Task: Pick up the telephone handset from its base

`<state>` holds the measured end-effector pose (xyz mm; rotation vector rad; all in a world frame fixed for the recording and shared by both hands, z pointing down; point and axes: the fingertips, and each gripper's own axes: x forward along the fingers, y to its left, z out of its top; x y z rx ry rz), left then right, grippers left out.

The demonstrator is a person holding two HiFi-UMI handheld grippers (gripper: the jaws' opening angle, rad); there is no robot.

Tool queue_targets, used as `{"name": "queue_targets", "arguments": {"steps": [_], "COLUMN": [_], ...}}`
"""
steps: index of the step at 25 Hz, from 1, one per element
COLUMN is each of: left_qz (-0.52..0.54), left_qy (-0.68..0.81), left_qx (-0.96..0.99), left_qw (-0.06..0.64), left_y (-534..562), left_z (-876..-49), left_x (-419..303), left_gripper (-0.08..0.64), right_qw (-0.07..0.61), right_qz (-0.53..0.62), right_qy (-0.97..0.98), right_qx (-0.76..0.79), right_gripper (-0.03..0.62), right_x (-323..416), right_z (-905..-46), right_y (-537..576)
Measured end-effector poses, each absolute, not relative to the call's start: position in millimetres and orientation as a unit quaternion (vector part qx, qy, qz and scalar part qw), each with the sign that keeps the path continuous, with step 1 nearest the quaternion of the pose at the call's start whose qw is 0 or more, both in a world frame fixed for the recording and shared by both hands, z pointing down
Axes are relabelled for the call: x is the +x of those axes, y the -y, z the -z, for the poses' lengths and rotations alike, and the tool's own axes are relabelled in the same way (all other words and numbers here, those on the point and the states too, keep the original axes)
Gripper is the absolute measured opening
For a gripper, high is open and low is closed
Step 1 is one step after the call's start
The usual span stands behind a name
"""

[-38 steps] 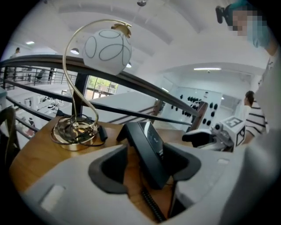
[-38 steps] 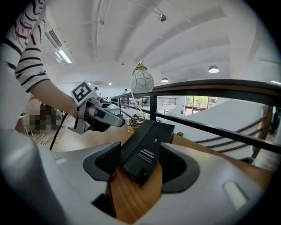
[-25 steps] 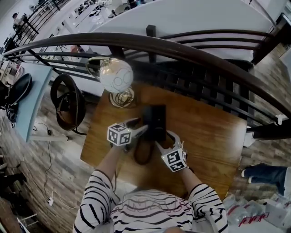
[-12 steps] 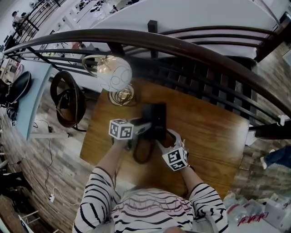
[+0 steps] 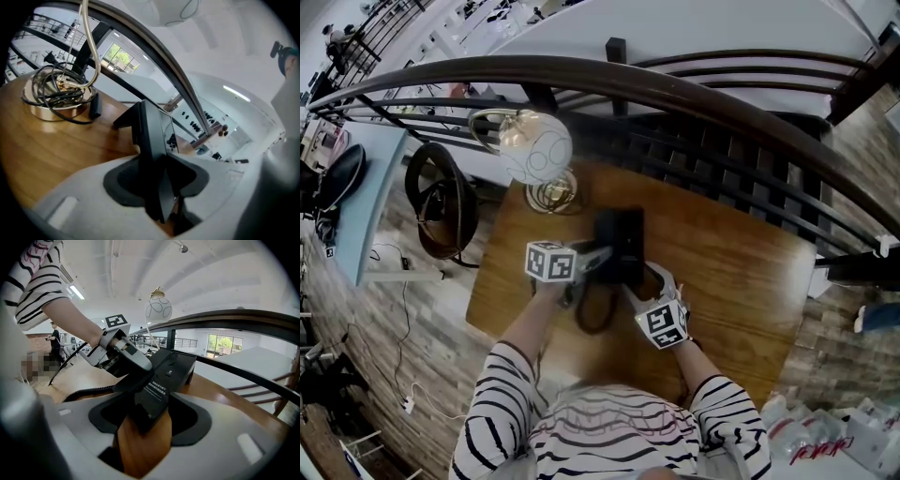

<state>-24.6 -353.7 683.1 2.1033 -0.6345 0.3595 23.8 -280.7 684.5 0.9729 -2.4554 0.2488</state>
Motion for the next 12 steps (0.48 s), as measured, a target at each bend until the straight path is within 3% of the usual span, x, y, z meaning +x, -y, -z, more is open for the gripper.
{"name": "queue_targets", "arguments": {"steps": [12], "left_qz": [-0.136], "left_qy": [0.263], "left_qx": [0.831], "left_qw": [0.471], "left_y": [350.2], "left_z": [-680.9], "left_x": [-29.3], "left_gripper": [0.121], "right_qw": [0.244], "right_qz": [-0.096], "right_qy": [0.896], "right_qx": [0.359], "right_gripper": [0.265], "right_x": [23.1], "right_z": [-685.9], "right_y": [281.8]}}
